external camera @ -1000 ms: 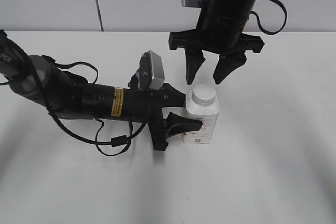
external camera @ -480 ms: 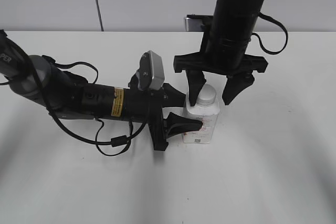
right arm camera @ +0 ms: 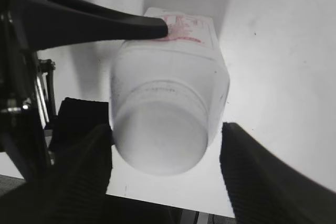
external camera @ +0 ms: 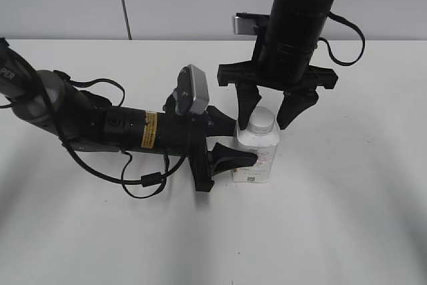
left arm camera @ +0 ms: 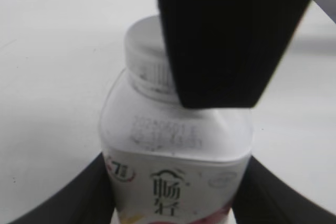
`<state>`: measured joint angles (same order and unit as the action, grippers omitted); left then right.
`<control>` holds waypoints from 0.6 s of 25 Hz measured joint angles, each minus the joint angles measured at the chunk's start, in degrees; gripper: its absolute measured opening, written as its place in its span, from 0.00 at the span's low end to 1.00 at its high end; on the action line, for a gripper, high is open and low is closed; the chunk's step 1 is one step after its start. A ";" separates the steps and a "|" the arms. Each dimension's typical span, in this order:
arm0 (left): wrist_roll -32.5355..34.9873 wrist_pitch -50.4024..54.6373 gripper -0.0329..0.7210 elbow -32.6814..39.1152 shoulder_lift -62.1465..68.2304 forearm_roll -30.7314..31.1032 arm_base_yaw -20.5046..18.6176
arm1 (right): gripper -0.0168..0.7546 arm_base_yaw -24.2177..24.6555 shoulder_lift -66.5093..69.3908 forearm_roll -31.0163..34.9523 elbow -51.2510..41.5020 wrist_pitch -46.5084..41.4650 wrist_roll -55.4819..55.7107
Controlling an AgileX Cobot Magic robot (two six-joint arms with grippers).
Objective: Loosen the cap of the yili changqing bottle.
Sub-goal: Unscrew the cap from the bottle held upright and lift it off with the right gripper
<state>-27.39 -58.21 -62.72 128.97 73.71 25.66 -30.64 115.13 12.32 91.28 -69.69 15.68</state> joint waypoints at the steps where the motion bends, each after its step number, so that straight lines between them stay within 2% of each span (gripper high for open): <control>1: 0.00 0.00 0.57 0.00 0.00 0.00 0.00 | 0.67 0.00 -0.06 0.00 0.30 0.00 0.00; 6: 0.00 0.00 0.57 0.00 0.00 0.00 0.00 | 0.67 0.00 -0.13 0.06 0.51 0.00 0.00; 11: 0.00 0.00 0.57 0.00 0.00 0.00 0.00 | 0.54 0.00 -0.17 0.11 0.51 0.00 0.08; 15: 0.00 0.00 0.57 0.00 0.00 0.00 0.00 | 0.53 0.00 -0.17 0.11 0.51 0.00 0.01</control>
<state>-27.39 -58.21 -62.72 128.97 73.71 25.66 -30.64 114.96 12.43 91.79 -69.69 15.70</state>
